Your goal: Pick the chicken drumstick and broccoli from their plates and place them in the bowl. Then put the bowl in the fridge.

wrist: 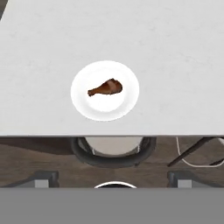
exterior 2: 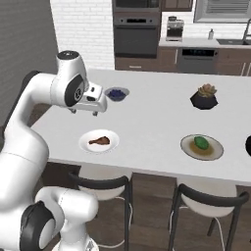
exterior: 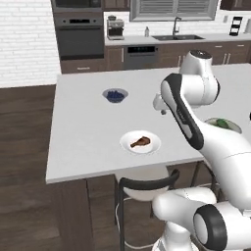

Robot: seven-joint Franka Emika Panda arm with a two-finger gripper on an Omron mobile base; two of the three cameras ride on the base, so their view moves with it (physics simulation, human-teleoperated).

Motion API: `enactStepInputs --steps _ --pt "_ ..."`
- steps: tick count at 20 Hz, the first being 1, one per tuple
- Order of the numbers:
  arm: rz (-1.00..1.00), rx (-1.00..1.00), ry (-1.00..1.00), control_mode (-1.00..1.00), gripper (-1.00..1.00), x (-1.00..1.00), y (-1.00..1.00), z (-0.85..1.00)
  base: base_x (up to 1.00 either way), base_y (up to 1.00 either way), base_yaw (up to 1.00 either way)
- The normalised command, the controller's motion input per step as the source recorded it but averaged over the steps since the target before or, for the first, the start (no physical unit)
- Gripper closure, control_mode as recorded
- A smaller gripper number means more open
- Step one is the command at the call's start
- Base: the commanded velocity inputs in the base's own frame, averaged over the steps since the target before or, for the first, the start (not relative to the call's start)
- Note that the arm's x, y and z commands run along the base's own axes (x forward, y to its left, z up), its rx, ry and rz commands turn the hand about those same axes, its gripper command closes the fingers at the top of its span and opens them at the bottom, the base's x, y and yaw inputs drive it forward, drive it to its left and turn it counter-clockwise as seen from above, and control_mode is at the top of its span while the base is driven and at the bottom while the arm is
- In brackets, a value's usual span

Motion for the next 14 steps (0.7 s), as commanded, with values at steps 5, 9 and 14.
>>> enactStepInputs --steps 5,9,14 --pt "0.0 0.0 0.0 1.0 -1.0 0.0 0.0 0.0 0.44 0.17 -0.05" --pt "-0.01 0.0 0.0 -1.0 -1.0 0.11 0.0 -0.02 0.24 0.03 -0.03" --pt "-0.09 -0.01 0.0 -1.0 -1.0 0.7 0.06 -0.17 0.0 0.0 0.0"
